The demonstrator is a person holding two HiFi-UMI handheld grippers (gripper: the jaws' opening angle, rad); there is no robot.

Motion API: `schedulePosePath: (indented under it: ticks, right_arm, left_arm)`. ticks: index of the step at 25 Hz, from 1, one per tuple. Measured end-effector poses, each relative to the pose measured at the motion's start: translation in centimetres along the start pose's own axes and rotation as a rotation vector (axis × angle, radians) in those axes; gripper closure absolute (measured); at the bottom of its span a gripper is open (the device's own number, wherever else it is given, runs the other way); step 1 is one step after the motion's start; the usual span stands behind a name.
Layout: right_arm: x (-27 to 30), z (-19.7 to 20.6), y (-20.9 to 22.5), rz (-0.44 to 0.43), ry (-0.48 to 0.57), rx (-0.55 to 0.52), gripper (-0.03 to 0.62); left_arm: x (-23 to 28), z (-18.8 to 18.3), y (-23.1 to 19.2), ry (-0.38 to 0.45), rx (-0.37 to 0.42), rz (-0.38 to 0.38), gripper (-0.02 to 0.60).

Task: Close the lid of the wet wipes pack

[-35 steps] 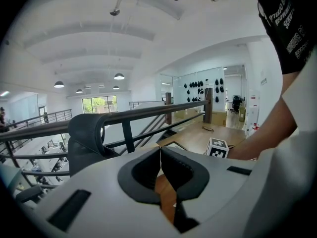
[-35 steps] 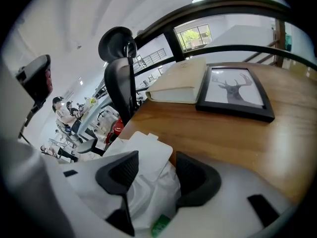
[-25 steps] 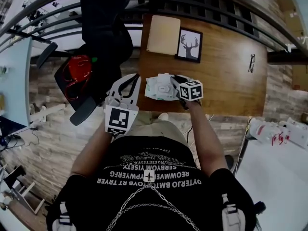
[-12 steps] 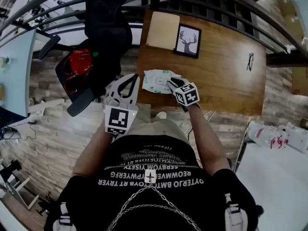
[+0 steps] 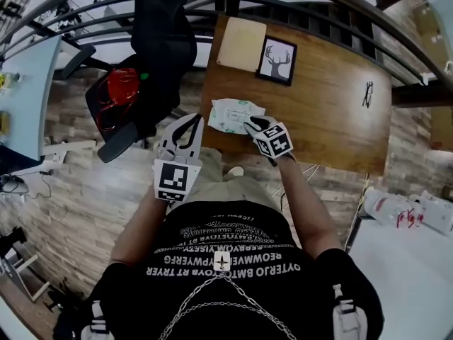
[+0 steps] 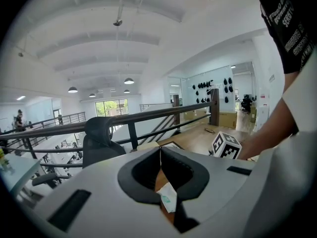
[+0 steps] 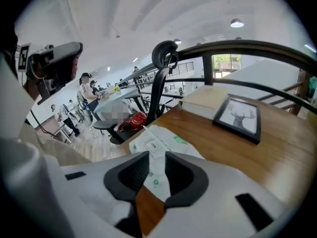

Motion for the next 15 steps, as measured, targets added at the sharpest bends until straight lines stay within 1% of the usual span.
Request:
schedulePosePath:
  ticks: [1, 2, 4, 6, 8, 12, 15]
  right_arm:
    - [-0.6, -0.9, -0.1, 0.013, 0.031, -0.005, 0.526]
    - [-1.1, -1.9, -0.3, 0.023, 0.068, -0.008, 0.562]
    - [-1.6, -4.1, -0.4, 0.024, 0.143, 0.002, 0.574]
    - [-1.2, -5.5, -0.5, 0.011, 0.17, 0.017, 0.578]
    - [0.3, -5.4, -0.6, -0.008, 0.136, 0.013, 0.579]
    - [2.8, -3.4, -0.9, -0.042, 0.053, 0.022, 0.579]
    - [3.5, -2.3, -1.2, -0.033, 0.014, 0.03, 0.579]
  left_arm:
    - [-0.2, 0.2, 0.0, -0.002, -0.004, -0.009, 0.554]
    - [-0.3, 0.3, 0.1, -0.002, -0.007, -0.016, 0.554]
    - [-0.5, 0.5, 0.4, -0.001, -0.013, -0.026, 0.554]
    - [-0.6, 0.5, 0.7, -0.001, -0.014, -0.032, 0.554]
    - [-0.8, 0.6, 0.9, -0.003, -0.014, -0.039, 0.554]
    - [-1.3, 0.6, 1.1, -0.002, -0.017, -0.053, 0.554]
    - [-1.8, 1.2, 1.0, -0.015, -0.026, -0.067, 0.554]
Point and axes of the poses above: the fingertips, and each gripper's own axes: x forward along the fingers, y to its right, z out of its underside, the point moved 2 cm from there along -x, backward along the fingers, and after that the axes turned 5 degrees about y, right-handed, at the moved point
